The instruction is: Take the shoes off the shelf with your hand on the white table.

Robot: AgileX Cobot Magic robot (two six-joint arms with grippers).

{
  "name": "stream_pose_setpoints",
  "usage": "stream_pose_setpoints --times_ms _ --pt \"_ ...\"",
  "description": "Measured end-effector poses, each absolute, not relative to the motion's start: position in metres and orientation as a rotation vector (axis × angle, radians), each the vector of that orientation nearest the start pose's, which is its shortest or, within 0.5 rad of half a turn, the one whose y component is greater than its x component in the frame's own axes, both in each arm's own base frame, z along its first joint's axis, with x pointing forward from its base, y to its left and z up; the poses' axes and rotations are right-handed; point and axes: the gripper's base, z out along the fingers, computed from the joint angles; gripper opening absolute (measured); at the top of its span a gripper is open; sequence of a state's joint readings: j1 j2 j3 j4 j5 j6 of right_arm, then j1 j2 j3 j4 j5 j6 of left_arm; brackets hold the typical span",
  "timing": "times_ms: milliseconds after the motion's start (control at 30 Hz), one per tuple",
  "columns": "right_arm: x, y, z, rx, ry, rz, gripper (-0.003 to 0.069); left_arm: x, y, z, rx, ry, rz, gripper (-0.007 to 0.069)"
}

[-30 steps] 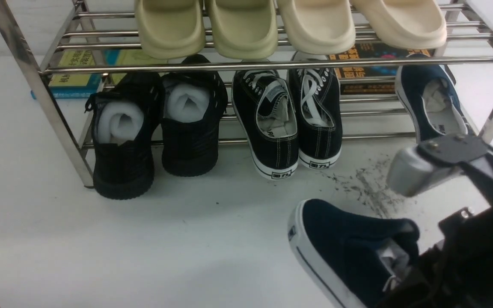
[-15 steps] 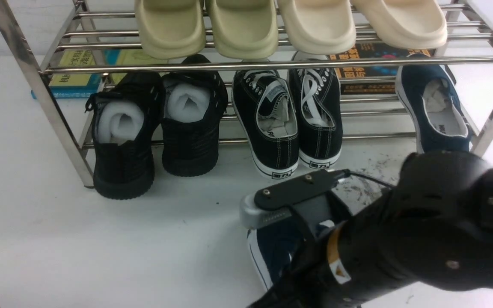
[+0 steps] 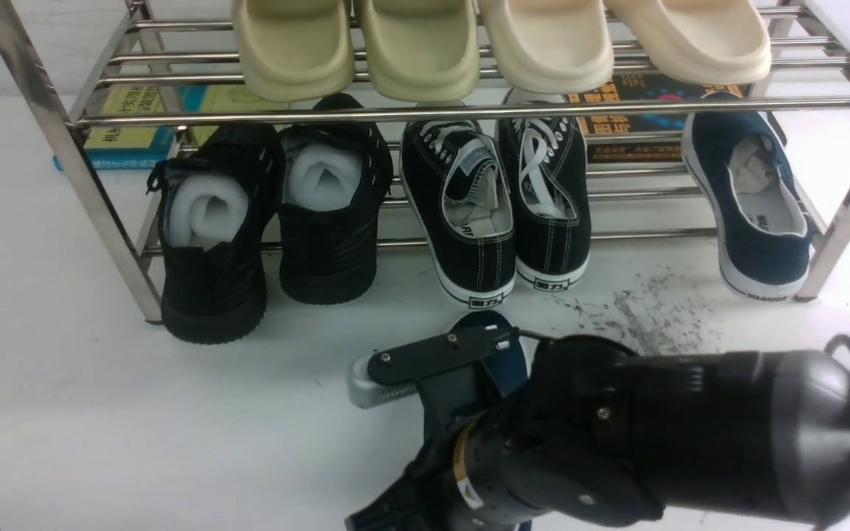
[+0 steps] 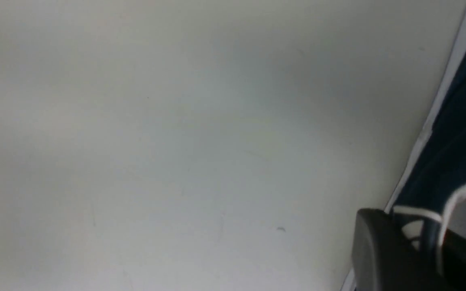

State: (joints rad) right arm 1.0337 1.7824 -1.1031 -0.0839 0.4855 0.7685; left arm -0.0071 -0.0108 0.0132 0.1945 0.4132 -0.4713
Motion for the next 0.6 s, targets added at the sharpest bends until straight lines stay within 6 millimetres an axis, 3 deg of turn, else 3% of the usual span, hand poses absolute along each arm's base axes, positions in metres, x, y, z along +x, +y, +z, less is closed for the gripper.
stream_pose_setpoints --times_ms 600 --pt "0.189 0.315 0.175 -0.447 2.733 0.489 0.0069 0.051 0.007 0.173 -0.322 1.866 -0.131 0.0242"
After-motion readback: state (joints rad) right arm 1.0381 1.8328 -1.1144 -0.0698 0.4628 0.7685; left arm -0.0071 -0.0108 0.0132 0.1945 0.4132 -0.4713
